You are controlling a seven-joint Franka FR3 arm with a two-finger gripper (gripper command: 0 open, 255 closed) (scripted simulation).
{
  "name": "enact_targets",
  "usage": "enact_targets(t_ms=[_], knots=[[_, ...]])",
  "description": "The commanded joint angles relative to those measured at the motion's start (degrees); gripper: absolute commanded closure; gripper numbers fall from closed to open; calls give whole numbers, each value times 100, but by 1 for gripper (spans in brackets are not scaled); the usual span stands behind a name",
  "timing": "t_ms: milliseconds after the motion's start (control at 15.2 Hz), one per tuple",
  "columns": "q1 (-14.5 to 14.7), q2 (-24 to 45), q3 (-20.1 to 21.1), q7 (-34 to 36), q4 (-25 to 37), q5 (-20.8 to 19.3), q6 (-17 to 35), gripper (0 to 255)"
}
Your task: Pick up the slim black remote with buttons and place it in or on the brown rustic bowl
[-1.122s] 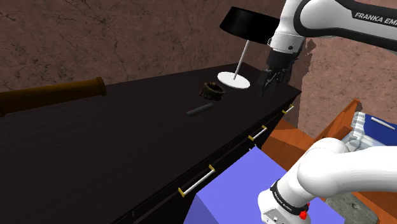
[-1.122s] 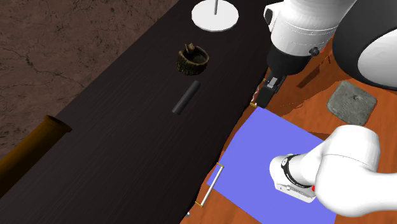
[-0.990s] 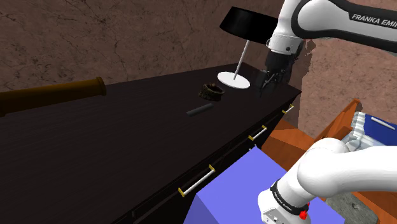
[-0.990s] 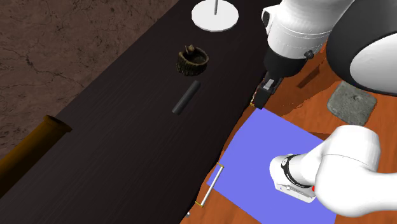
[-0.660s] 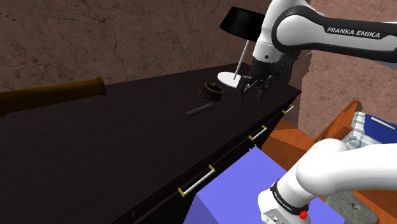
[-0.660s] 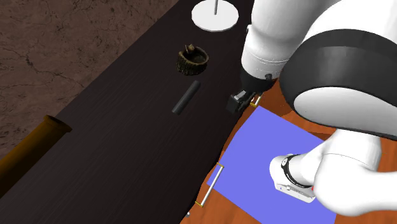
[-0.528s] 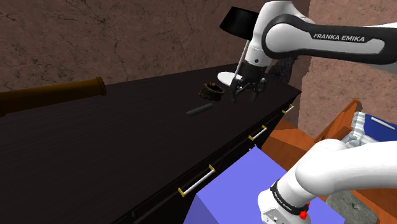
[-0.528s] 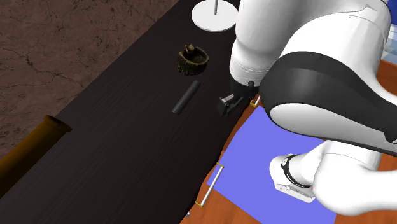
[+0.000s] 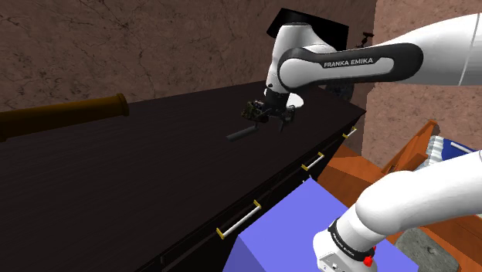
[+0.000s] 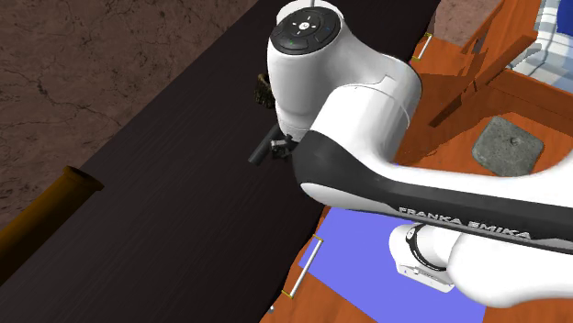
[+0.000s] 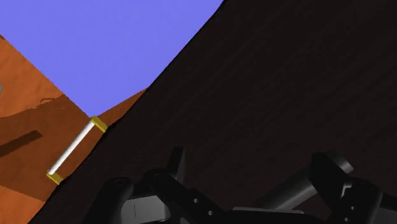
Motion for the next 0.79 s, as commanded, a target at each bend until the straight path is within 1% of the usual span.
enact_targets(t_ms=[0, 198, 396, 528, 726], knots=[[-174, 470, 245, 798, 167, -153, 345, 0], [-434, 1164, 509, 1927, 482, -532, 716, 0], [-635, 1877, 659, 3083, 873, -1033, 961, 0], [-714, 2346, 678, 3842, 1169, -1396, 1053, 0], [-738, 3017, 579, 4914, 1651, -1912, 1103, 0]])
